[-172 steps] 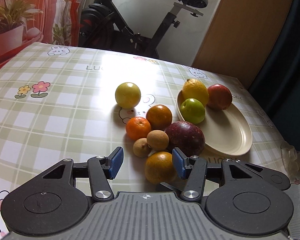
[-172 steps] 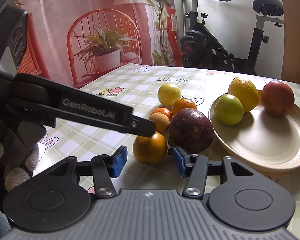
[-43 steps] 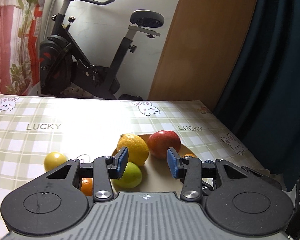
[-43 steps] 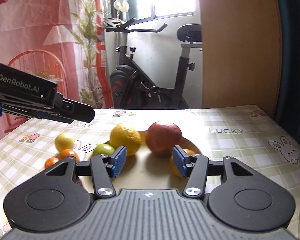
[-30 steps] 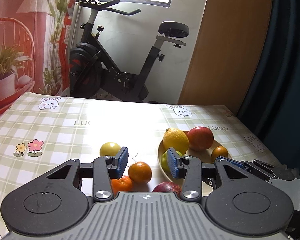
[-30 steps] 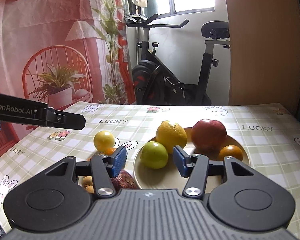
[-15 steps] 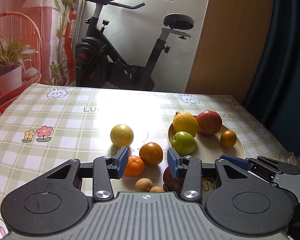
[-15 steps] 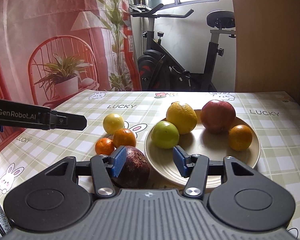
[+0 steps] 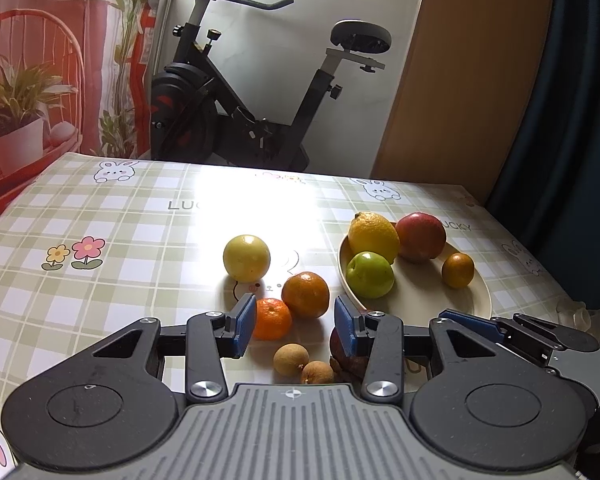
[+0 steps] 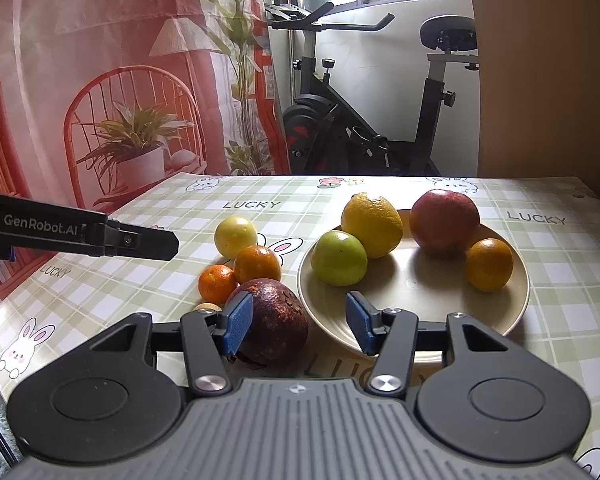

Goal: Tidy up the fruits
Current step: 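Move the left tool back to the dark red pomegranate, then close the left tool around the pomegranate and lift it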

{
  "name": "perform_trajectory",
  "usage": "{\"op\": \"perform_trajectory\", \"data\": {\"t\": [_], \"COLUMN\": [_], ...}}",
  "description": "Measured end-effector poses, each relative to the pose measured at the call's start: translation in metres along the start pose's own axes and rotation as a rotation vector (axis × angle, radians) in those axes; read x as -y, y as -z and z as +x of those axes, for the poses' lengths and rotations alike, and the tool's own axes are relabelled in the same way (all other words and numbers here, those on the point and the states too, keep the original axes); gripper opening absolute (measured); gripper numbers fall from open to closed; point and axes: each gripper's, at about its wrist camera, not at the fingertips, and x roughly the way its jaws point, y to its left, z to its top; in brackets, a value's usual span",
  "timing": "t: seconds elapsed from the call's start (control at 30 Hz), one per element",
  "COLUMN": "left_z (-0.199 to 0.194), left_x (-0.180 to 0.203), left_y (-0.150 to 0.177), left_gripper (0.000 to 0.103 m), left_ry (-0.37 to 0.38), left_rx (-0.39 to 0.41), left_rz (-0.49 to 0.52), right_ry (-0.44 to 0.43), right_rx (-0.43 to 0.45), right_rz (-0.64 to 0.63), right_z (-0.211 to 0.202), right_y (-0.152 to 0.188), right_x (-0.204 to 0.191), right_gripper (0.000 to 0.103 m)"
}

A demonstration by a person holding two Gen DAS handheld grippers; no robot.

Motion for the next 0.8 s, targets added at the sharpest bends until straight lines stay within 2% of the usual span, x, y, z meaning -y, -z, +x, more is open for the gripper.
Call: {"op": "perform_trajectory", "data": {"t": [0.43,0.8], "left_z": [0.003,0.008], "left_x": [-0.014,-0.014], "left_y": [0.007,0.007], "left_gripper": [0.045,0.045], "left_ry": [0.001,0.028], "left_rx": [-0.03,-0.049], "left_rz": [-0.044,-0.06], "right_ry": [-0.058,-0.06], "right_rx": [-0.024,-0.053], "right_rz": [-0.044,-0.041], "right_z": [0.004,0.011], "right_y": [0.008,0.011], "right_x": [-0.012,-0.01], "right_gripper": [0.054,0.054]}}
